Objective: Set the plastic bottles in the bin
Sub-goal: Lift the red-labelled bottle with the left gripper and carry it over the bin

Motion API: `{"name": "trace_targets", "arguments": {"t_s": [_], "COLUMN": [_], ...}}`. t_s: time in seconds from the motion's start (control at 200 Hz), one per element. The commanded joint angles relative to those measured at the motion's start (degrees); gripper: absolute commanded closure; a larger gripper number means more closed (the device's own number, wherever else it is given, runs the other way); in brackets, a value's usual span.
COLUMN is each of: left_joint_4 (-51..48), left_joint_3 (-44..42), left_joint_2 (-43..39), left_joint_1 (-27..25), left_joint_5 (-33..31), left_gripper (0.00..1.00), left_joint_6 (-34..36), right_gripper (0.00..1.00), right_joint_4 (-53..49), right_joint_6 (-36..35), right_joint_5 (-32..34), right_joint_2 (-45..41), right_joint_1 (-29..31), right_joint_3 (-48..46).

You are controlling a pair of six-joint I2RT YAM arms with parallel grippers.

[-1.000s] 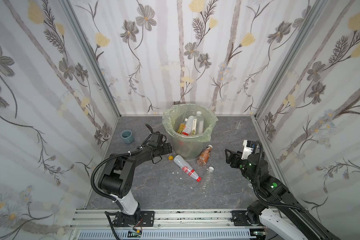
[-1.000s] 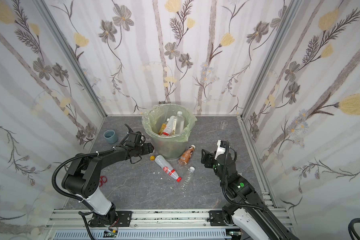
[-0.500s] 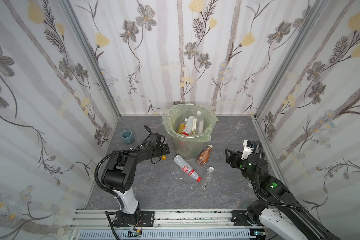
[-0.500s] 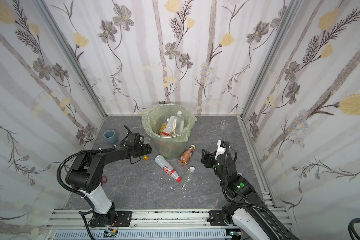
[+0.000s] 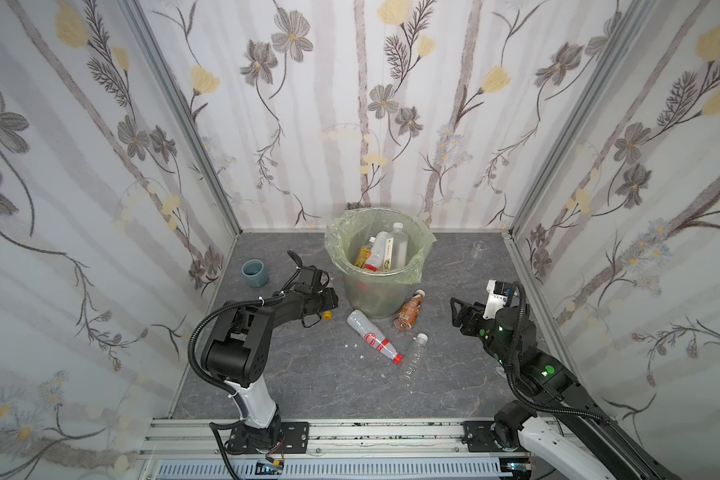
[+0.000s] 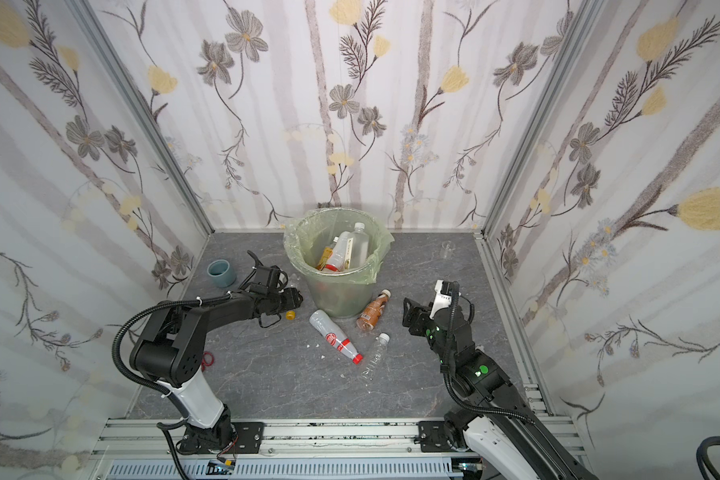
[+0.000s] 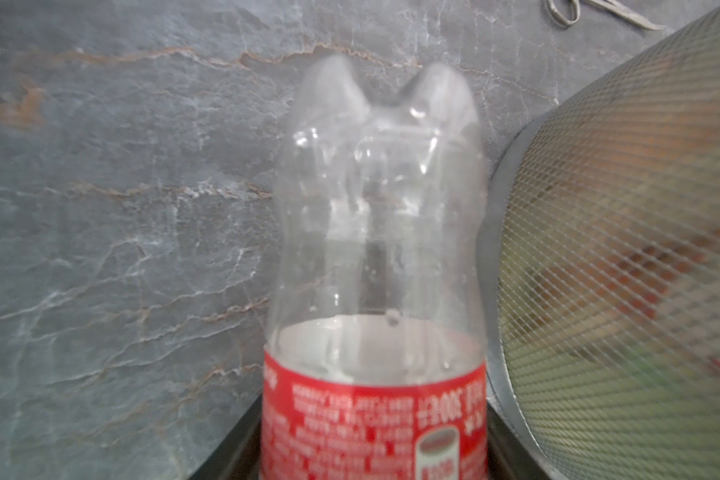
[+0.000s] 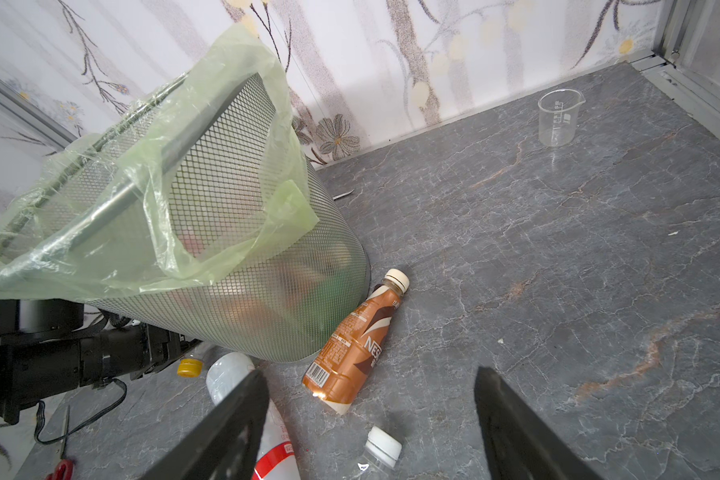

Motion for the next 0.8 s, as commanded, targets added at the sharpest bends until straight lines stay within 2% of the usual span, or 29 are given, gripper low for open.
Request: {"name": "trace_targets", "arguments": {"t_s": [0.0, 0.455, 0.795], "left_joint_4": [1.2, -0.8, -8.4], "left_joint_3": [-1.0, -5.1, 3.2], "left_joint_2": [-2.0, -16.9, -29.2], "left_joint_1": [0.1, 3.3, 5.1], "left_joint_5": [-0.2, -1.0, 0.7], "left_gripper": [0.41, 0.44, 0.46], "left_joint_6": [0.0, -0.2, 3.3], "right_gripper": [0.21, 0.21, 0.22], "right_joint_4": [0.5, 1.3, 2.2], "right_joint_6": [0.5, 0.3, 0.7], "right_joint_5": [0.1, -0.5, -1.4], "right_joint_2": [0.4, 1.4, 2.6], "right_joint_1": [0.0, 0.0, 0.0], "right_joint_3": [-0.1, 0.3, 0.3]}}
